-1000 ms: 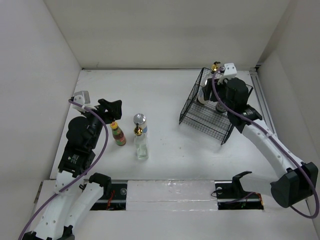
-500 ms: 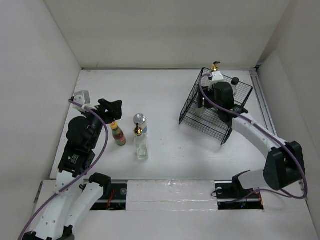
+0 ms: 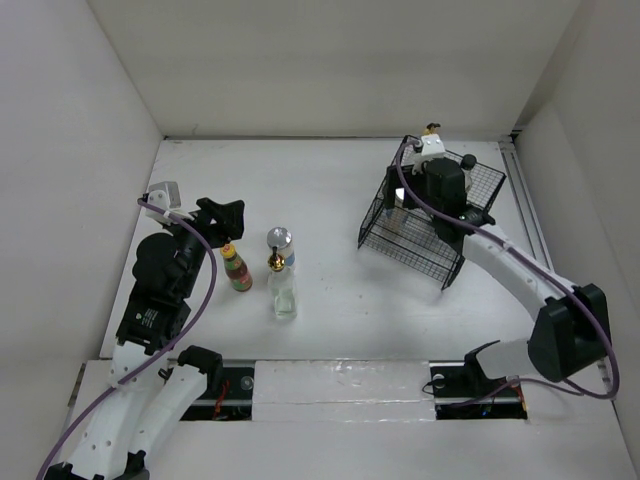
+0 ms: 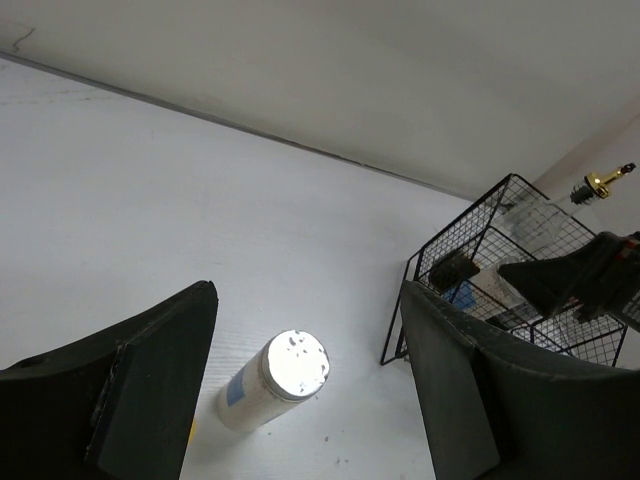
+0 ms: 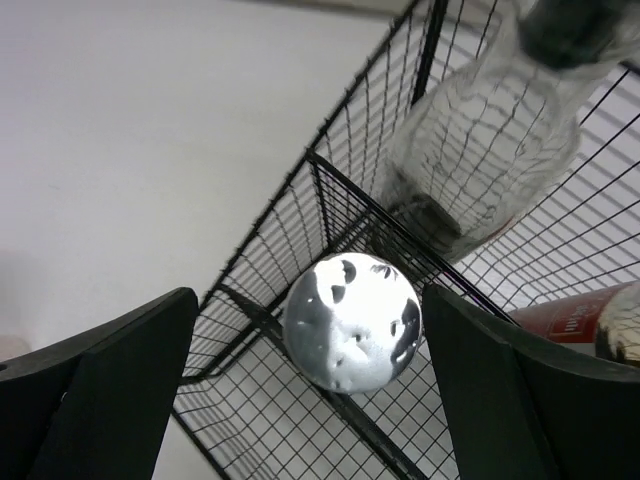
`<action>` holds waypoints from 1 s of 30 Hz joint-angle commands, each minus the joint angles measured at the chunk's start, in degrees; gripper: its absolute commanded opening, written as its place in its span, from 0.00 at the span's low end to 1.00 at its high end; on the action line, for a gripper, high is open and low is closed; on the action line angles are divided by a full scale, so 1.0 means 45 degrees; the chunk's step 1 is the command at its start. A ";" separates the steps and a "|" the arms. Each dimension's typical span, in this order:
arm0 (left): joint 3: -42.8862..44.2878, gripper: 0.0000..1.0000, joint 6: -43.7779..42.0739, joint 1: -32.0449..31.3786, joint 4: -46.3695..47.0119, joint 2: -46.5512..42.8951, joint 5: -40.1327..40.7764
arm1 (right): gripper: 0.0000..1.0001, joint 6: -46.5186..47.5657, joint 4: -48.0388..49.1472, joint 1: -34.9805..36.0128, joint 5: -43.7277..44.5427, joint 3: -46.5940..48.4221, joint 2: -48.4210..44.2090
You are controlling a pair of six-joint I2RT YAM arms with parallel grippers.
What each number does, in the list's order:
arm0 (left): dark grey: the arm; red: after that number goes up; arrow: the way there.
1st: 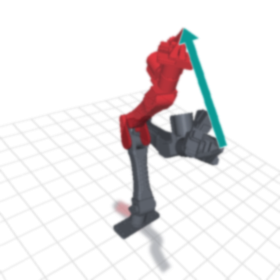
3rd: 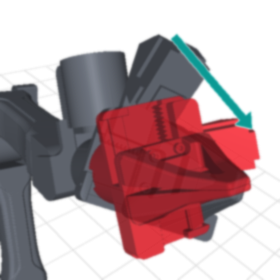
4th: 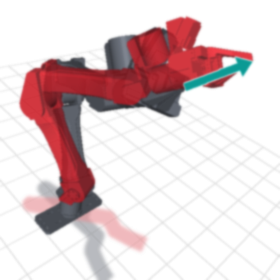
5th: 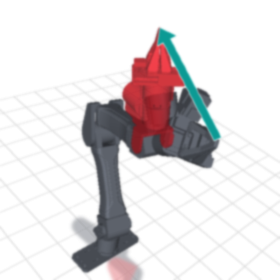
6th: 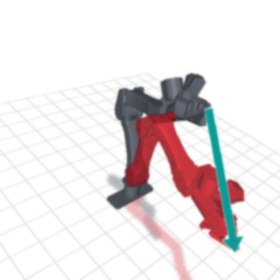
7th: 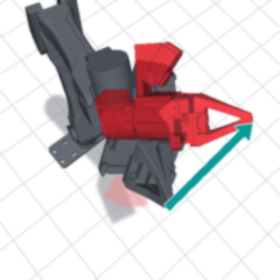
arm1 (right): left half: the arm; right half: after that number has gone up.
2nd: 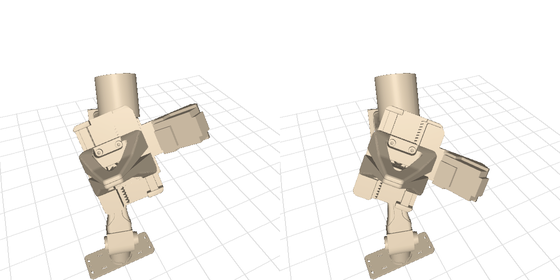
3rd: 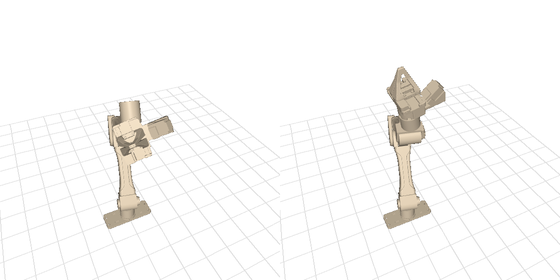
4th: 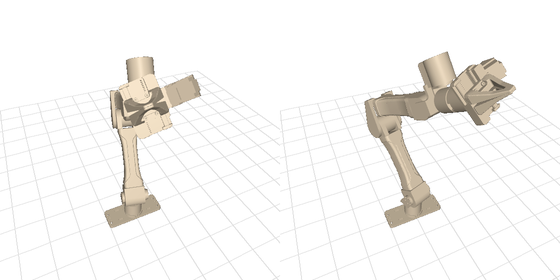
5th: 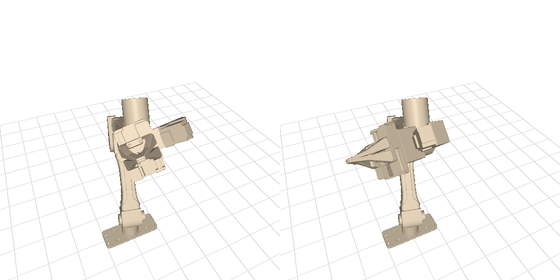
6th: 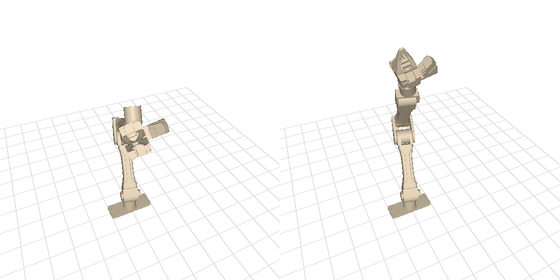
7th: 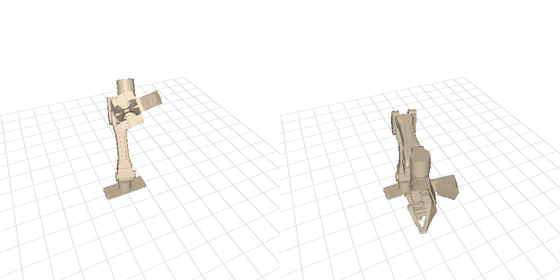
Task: Organize the condiment bottles
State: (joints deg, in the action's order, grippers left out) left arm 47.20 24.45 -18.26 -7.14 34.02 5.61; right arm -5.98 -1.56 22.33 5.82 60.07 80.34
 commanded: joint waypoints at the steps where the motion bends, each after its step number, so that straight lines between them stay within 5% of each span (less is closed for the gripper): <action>1: -0.0001 0.70 -0.0120 0.0054 0.0433 0.0018 -0.0152 | 0.99 0.0349 0.0603 0.0545 0.0521 0.0713 -0.1831; 7: -0.0001 0.70 -0.0120 0.0171 0.0433 0.0018 0.0003 | 0.99 0.1444 0.0601 0.2379 -0.1524 0.0265 -0.3126; 10: -0.0001 0.70 -0.0004 0.0171 0.0433 0.0018 0.0160 | 0.85 0.1933 0.0601 0.3742 -0.4113 0.0127 -0.3282; 11: -0.0001 0.70 -0.0003 0.0171 0.0433 0.0018 0.0160 | 0.68 0.2069 0.0601 0.4117 -0.4668 -0.0028 -0.3282; 12: -0.0001 0.70 -0.0003 0.0326 0.0433 0.0018 0.0160 | 0.66 0.2438 0.0601 0.4507 -0.5137 -0.0145 -0.3282; 14: -0.0001 0.70 -0.0003 0.0464 0.0433 0.0018 0.0160 | 0.67 0.2850 0.0269 0.5699 -0.5922 -0.0147 -0.3282; 20: -0.0001 0.69 -0.0003 0.0464 0.0433 0.0018 0.0043 | 0.91 0.3692 -0.0024 0.7905 -0.6236 0.0515 -0.1820; 30: -0.0001 0.69 -0.0003 0.0464 0.0433 0.0018 0.0043 | 0.92 0.3418 0.2239 0.8535 -0.5474 0.1142 0.0486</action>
State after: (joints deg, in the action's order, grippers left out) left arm 47.20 24.47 -16.38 -7.14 34.00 6.07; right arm 9.58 0.75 60.58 -19.59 61.56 81.36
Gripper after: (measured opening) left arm 0.693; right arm 0.917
